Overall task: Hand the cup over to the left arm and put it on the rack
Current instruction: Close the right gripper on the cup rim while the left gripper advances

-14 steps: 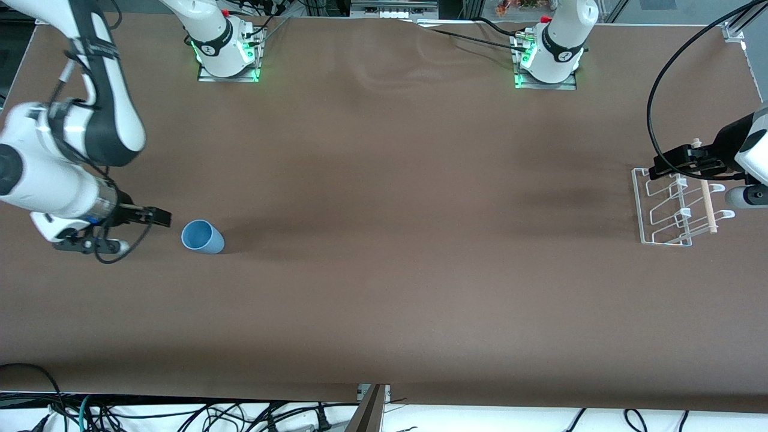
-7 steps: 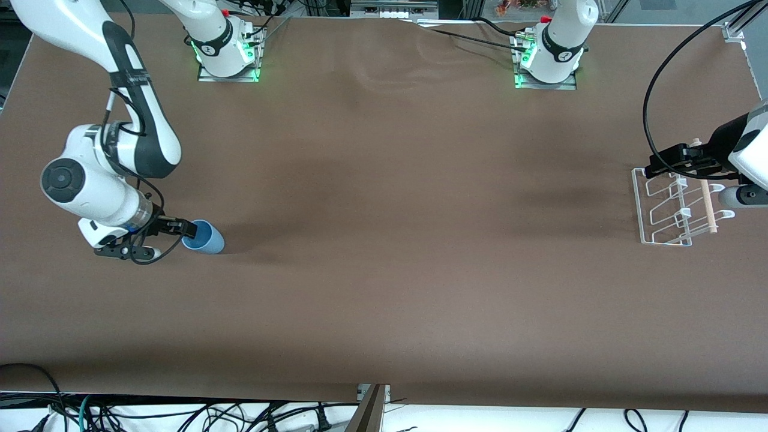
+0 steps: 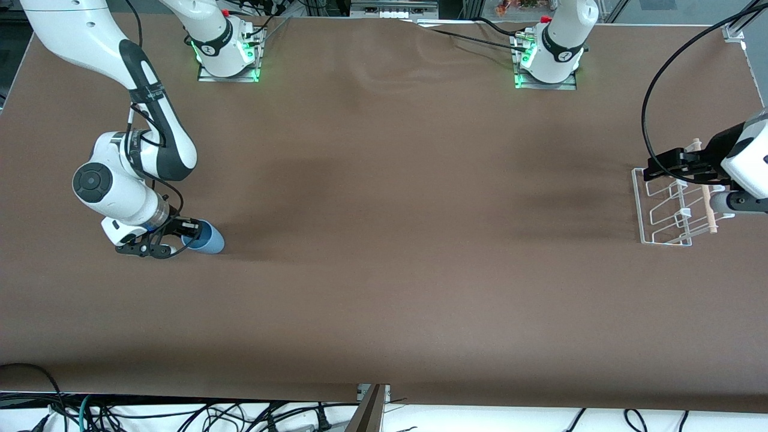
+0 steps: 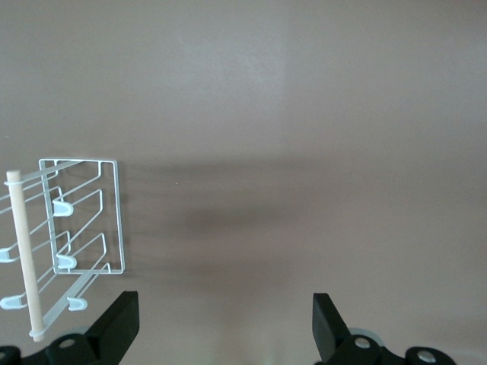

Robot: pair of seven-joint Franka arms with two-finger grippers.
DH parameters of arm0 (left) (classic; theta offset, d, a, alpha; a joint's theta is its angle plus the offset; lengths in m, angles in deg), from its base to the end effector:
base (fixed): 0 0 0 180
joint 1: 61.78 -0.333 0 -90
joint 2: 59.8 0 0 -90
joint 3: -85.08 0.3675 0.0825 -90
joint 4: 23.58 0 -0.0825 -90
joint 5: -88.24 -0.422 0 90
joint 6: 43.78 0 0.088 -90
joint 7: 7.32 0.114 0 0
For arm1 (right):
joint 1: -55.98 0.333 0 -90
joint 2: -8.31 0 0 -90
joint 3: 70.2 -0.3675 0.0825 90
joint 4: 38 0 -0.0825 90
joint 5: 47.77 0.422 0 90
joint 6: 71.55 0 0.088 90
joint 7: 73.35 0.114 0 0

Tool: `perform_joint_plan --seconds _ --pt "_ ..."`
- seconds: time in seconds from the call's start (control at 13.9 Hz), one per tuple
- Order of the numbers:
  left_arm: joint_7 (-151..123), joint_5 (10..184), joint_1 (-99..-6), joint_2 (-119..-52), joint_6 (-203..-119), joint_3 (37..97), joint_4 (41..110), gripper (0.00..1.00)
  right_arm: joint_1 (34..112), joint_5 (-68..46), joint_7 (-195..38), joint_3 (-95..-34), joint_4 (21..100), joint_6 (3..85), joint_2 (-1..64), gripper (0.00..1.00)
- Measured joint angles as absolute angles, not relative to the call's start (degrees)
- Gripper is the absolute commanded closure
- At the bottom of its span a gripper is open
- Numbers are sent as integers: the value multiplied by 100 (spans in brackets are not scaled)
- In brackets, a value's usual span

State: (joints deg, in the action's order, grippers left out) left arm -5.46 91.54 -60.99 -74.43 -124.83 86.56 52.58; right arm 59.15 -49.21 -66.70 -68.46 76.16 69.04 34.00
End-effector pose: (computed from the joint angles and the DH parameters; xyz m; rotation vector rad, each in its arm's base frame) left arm 0.6632 -0.0017 0.6174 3.0757 -0.0382 -0.2602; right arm 0.6581 0.0172 0.2463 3.1114 -0.1069 0.0234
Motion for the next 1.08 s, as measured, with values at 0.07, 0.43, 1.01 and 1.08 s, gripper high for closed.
perform_joint_plan --seconds 0.07,0.43,1.01,1.08 --pt "-492 9155 -6088 -7481 -12483 8627 5259 0 5915 -4921 -6672 -6846 7601 6906 3400 100" --pt "-397 9194 -5976 -7509 -12483 8158 5251 0 5917 -4921 -6679 -6849 7380 6724 3390 100" --pt "2488 10446 -6039 -7497 -12479 8100 5254 0 6037 -3998 -6673 -7340 6096 4711 3275 100" --pt "2983 10574 -6056 -7498 -12479 8108 5255 0 6119 -3817 -6609 -7409 5961 4606 3274 100"
